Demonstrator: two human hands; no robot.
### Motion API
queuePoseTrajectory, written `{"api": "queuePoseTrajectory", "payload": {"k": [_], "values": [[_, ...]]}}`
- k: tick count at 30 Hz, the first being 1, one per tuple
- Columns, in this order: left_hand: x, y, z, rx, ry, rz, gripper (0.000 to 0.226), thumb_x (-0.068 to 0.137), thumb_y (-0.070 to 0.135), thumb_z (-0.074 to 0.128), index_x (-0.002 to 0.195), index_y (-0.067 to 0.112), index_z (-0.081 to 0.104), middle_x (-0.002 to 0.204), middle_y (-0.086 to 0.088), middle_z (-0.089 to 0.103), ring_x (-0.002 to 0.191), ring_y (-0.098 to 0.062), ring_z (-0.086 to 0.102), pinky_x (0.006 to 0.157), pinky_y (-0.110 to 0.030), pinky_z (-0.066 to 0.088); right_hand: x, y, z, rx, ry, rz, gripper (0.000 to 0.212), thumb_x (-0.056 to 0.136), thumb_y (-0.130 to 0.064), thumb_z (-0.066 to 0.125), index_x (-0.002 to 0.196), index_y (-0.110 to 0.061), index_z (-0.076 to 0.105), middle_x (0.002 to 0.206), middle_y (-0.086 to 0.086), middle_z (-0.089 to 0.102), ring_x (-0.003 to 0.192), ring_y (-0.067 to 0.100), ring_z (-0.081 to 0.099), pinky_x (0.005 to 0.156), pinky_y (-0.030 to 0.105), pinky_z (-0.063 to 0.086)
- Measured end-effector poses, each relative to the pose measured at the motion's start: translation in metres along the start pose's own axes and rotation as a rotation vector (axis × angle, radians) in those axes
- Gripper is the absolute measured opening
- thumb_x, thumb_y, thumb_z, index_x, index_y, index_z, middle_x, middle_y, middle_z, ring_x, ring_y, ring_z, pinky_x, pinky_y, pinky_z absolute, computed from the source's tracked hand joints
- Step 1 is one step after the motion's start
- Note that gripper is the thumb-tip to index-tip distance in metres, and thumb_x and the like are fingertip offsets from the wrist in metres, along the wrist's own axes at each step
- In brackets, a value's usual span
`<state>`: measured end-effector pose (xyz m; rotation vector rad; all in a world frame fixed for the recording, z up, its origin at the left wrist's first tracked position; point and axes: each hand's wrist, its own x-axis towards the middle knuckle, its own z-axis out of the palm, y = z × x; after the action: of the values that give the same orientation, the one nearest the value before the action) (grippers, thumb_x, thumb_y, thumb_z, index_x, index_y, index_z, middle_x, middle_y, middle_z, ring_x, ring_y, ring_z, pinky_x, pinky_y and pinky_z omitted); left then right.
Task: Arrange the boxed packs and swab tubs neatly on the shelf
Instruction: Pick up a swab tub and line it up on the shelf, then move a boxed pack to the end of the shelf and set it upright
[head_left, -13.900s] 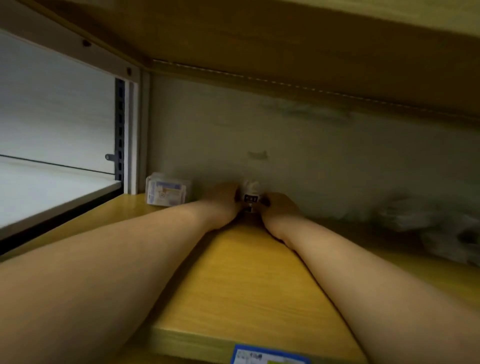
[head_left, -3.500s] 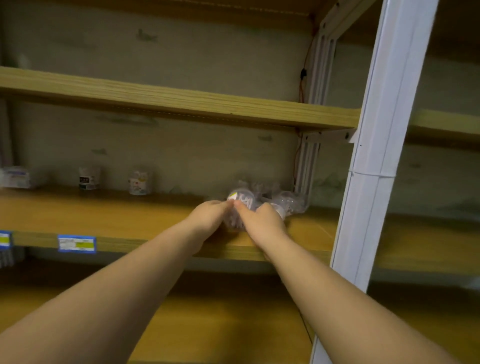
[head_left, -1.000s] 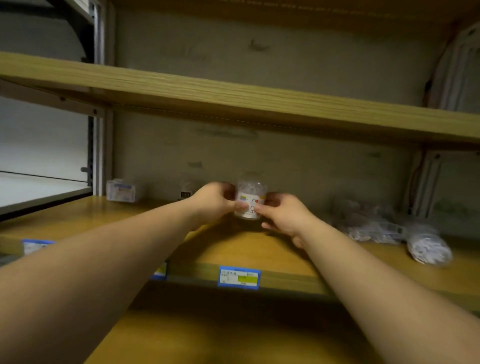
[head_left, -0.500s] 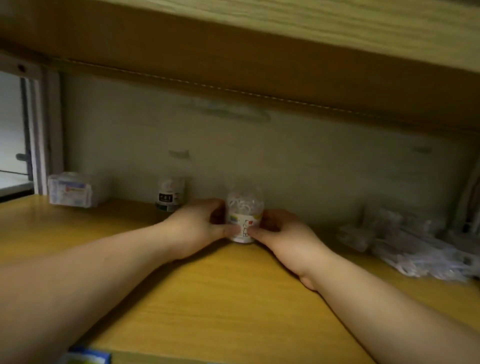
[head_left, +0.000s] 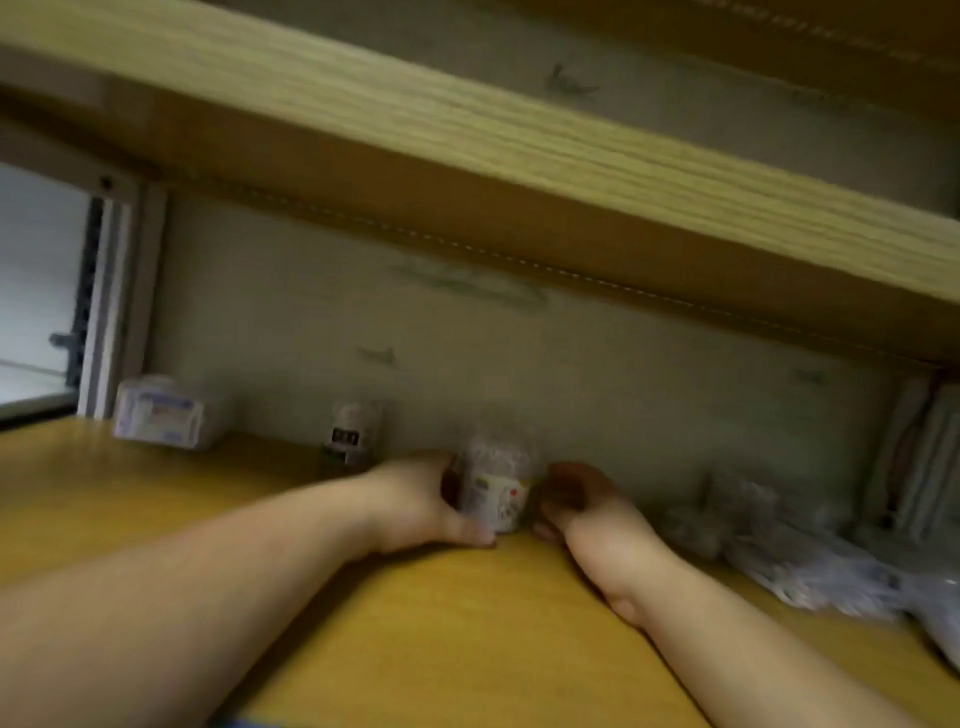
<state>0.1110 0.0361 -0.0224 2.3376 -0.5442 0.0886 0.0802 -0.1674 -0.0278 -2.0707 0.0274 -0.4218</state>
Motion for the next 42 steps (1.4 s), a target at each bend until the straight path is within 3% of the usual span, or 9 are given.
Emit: {"api": "queuePoseTrajectory", "payload": {"k": [5,10,13,16,21,24,28,37,42], "values": [[-0.034,0.031,-0.009,0.159,0.012,-0.201,0.092,0.067,0.059,0.084,0.14,0.014,0.052,0.136,-0.004,0.06,0.12,-0.024,0.059,0.103,-0.034,0.048,-0.021,0.001,-0.011,-0.036,-0.022,0.057,0.044,0.089,-0.01,0.067,0.132,-0.016,0.059,0.117,0.006,0.068,0.107,0.024,0.065,0.1,0.042,0.053],[-0.099,0.084,-0.005,0.359,0.062,-0.282,0.07,0.08,0.059,0.072,0.13,0.013,0.057,0.131,-0.009,0.062,0.117,-0.027,0.06,0.089,-0.029,0.046,-0.081,-0.007,-0.036,0.069,-0.2,0.004,0.039,0.097,-0.001,0.055,0.134,-0.014,0.057,0.126,0.001,0.063,0.114,0.015,0.06,0.104,0.031,0.047],[-0.128,0.117,0.021,0.358,0.217,-0.224,0.053,0.087,0.052,0.067,0.125,0.017,0.062,0.124,-0.005,0.066,0.113,-0.026,0.063,0.087,-0.029,0.049,-0.11,-0.008,-0.062,0.154,-0.126,-0.015,0.033,0.098,0.001,0.054,0.124,-0.017,0.061,0.117,0.0,0.066,0.103,0.014,0.061,0.098,0.034,0.051],[-0.131,0.144,0.056,0.319,0.266,-0.104,0.043,0.09,0.043,0.064,0.126,0.019,0.064,0.123,-0.003,0.067,0.114,-0.024,0.063,0.094,-0.031,0.052,-0.122,-0.002,-0.102,0.006,0.037,-0.076,0.031,0.097,-0.001,0.054,0.121,-0.015,0.065,0.119,0.001,0.068,0.109,0.016,0.063,0.103,0.032,0.048],[-0.111,0.176,0.098,0.019,0.141,0.029,0.047,0.089,0.03,0.068,0.133,0.017,0.06,0.126,0.001,0.068,0.113,-0.015,0.064,0.1,-0.029,0.05,-0.131,0.027,-0.149,-0.135,0.101,0.015,0.03,0.098,-0.01,0.054,0.125,-0.014,0.066,0.125,0.004,0.067,0.118,0.02,0.061,0.106,0.032,0.044],[-0.103,0.175,0.12,0.015,0.032,0.007,0.062,0.089,0.027,0.07,0.145,0.013,0.048,0.135,-0.001,0.063,0.121,-0.018,0.061,0.105,-0.032,0.048,-0.139,0.045,-0.147,-0.255,0.08,0.005,0.037,0.099,-0.015,0.051,0.133,-0.019,0.062,0.132,-0.001,0.064,0.124,0.018,0.058,0.107,0.029,0.043],[-0.098,0.166,0.126,-0.052,0.038,0.063,0.059,0.091,0.021,0.068,0.146,0.011,0.048,0.136,-0.004,0.062,0.124,-0.017,0.059,0.106,-0.028,0.046,-0.141,0.047,-0.136,-0.43,0.122,-0.043,0.038,0.097,-0.026,0.05,0.133,-0.029,0.062,0.13,-0.012,0.063,0.12,0.016,0.059,0.096,0.027,0.046],[-0.097,0.163,0.129,-0.041,0.011,0.122,0.057,0.089,0.025,0.067,0.143,0.013,0.052,0.137,-0.003,0.062,0.124,-0.019,0.059,0.108,-0.031,0.045,-0.143,0.041,-0.143,-0.271,0.127,-0.025,0.035,0.1,-0.012,0.053,0.133,-0.015,0.063,0.13,-0.001,0.066,0.116,0.011,0.058,0.096,0.019,0.039],[-0.092,0.164,0.123,-0.052,-0.039,0.116,0.056,0.09,0.026,0.067,0.143,0.013,0.052,0.136,-0.004,0.063,0.122,-0.02,0.06,0.107,-0.032,0.047,-0.14,0.044,-0.142,-0.279,0.129,-0.058,0.034,0.099,-0.014,0.055,0.132,-0.015,0.064,0.129,0.0,0.066,0.121,0.016,0.06,0.105,0.025,0.042]]}}
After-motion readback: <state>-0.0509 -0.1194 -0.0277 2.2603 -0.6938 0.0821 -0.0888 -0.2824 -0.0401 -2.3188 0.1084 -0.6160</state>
